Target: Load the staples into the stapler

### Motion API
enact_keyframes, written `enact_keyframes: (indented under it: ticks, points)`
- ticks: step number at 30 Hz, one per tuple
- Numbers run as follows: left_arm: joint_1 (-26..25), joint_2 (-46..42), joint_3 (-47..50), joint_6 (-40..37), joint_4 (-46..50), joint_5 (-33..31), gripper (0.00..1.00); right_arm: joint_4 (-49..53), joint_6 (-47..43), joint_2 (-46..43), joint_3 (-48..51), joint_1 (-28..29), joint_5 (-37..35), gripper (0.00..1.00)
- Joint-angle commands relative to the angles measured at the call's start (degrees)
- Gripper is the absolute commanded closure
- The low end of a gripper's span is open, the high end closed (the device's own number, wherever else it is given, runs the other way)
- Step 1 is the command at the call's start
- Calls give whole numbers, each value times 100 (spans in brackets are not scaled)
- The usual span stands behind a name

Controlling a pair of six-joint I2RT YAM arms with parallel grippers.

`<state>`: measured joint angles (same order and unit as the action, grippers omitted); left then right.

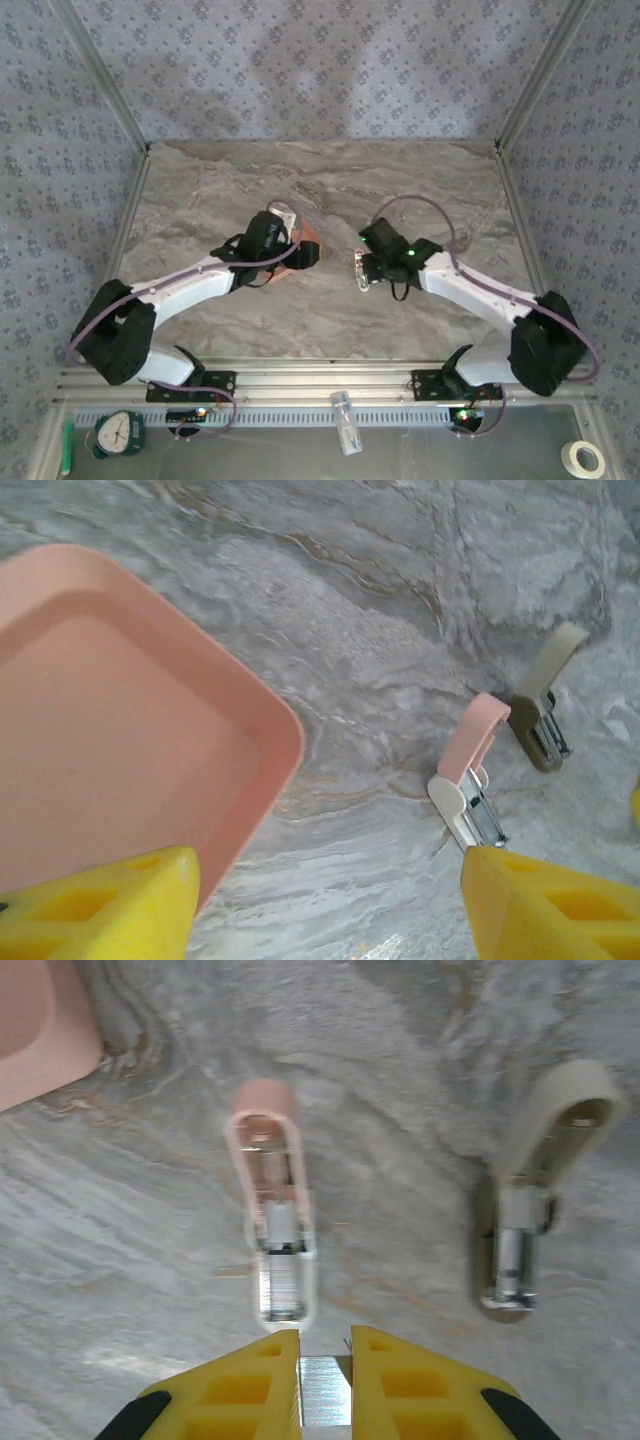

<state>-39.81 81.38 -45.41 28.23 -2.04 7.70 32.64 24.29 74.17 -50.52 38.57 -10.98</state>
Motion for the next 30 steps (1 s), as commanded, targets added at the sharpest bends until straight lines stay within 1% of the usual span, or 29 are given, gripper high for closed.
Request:
enact_keyframes:
  ticks: [1, 5, 8, 11, 13, 16, 22, 30]
  points:
    - [-177, 231, -270, -248, -439, -148, 30, -254, -825, -498, 464, -521, 274, 82]
    - [-327, 566, -425, -116, -668, -179, 29, -380, -1282, -865, 860, -1309, 808, 82]
    - [-450, 827, -639, -174, -660, -199, 29, -550, -1523, -929, 973, -1730, 1173, 82]
    - [-536, 1021, -822, -212, -648, -247, 28, -607, -1572, -808, 967, -2017, 1495, 82]
    - [-564, 1089, -872, -182, -669, -291, 28, -631, -1631, -669, 915, -2064, 1573, 82]
    - [-563, 1125, -872, -120, -718, -389, 28, -606, -1625, -374, 784, -2079, 1467, 82]
    - [-565, 1132, -875, -169, -710, -481, 28, -751, -1411, 105, 597, -2038, 1464, 82]
    - [-570, 1122, -857, -178, -693, -481, 28, -849, -1485, 404, 496, -1973, 1322, 82]
